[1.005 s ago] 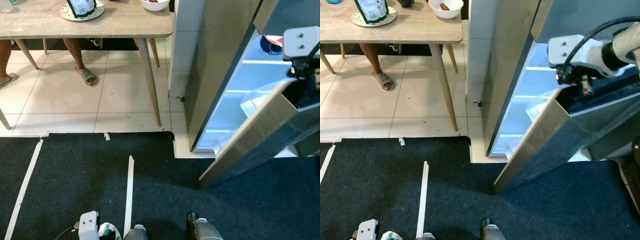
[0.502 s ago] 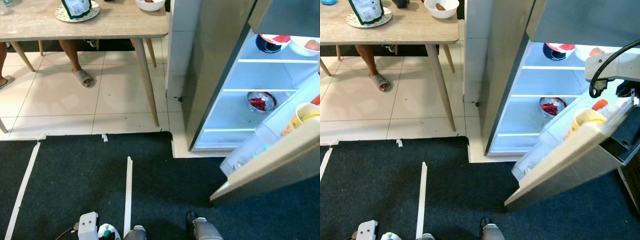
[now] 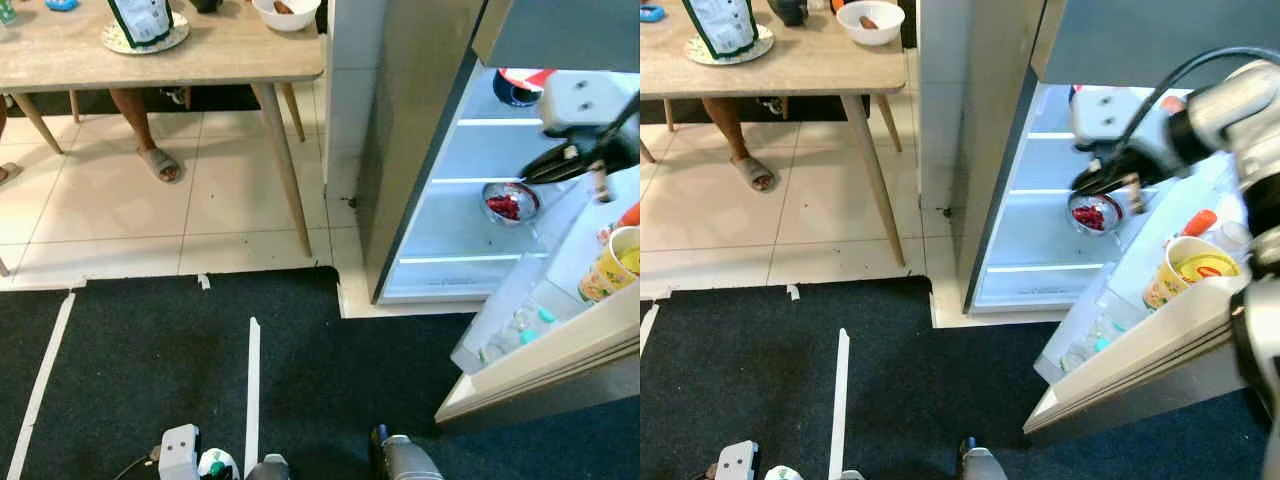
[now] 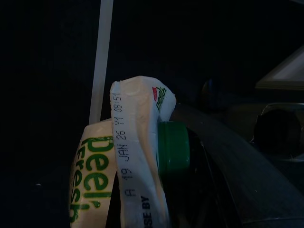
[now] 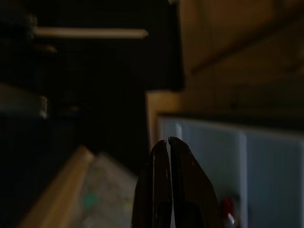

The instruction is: Restocking fridge

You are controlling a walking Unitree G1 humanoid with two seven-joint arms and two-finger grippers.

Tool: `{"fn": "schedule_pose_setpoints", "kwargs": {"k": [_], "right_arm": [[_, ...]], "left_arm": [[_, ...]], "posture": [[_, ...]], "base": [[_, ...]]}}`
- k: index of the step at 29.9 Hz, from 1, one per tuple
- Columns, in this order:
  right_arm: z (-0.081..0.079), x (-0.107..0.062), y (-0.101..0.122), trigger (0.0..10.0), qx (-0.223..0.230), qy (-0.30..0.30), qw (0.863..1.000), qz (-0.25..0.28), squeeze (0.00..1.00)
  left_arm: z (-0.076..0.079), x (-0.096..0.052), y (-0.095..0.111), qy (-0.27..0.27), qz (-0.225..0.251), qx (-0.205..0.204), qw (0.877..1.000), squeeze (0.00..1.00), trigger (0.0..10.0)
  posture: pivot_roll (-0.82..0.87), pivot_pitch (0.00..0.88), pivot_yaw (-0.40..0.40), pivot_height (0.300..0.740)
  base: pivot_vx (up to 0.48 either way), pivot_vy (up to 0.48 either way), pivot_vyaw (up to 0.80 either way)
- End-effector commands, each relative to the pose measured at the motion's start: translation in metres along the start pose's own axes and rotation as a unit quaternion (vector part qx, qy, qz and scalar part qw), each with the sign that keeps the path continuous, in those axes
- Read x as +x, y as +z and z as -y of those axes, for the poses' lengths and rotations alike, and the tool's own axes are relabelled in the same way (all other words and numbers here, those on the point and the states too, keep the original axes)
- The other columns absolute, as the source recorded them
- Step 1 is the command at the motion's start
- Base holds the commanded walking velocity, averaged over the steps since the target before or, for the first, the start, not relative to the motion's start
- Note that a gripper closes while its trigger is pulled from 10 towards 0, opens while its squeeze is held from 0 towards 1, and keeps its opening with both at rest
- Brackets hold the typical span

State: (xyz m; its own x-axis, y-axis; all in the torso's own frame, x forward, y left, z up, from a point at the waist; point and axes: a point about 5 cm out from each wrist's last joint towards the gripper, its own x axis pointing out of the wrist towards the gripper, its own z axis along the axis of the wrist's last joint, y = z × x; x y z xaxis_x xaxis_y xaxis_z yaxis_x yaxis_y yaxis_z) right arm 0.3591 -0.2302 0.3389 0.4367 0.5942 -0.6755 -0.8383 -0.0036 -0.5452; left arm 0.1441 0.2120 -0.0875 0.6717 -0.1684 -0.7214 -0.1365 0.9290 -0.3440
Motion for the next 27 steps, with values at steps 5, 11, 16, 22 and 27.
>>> {"fn": "schedule_pose_setpoints", "kwargs": {"k": [5,11,16,22,27], "right_arm": [[-0.007,0.034,-0.001,10.0,0.009,-0.030,0.999,0.013,0.00],[-0.016,0.057,-0.004,10.0,0.015,-0.052,0.998,0.008,0.00],[-0.042,0.095,-0.021,10.0,0.034,-0.083,0.995,-0.046,0.00],[-0.043,0.106,-0.032,10.0,0.096,-0.142,0.984,-0.058,0.00],[-0.046,0.114,-0.047,10.0,0.198,-0.239,0.950,-0.043,0.00]], "left_arm": [[0.011,-0.004,-0.034,-0.016,-0.064,-0.019,0.998,0.00,10.0],[0.011,-0.004,-0.034,-0.015,-0.064,-0.020,0.998,0.00,10.0],[0.012,-0.004,-0.036,-0.016,-0.067,-0.019,0.997,0.00,10.0],[0.010,-0.005,-0.035,-0.014,-0.066,-0.020,0.998,0.00,10.0],[0.009,-0.005,-0.035,-0.014,-0.065,-0.019,0.998,0.00,10.0]], "posture": [[-0.09,0.224,-0.067,0.740],[-0.09,0.223,-0.063,0.740],[-0.08,0.223,-0.060,0.740],[-0.08,0.224,-0.062,0.740],[-0.08,0.220,-0.062,0.740]], "base": [[0.000,0.000,0.00],[0.000,0.000,0.00],[0.000,0.000,0.00],[0.000,0.000,0.00],[0.000,0.000,0.00]]}}
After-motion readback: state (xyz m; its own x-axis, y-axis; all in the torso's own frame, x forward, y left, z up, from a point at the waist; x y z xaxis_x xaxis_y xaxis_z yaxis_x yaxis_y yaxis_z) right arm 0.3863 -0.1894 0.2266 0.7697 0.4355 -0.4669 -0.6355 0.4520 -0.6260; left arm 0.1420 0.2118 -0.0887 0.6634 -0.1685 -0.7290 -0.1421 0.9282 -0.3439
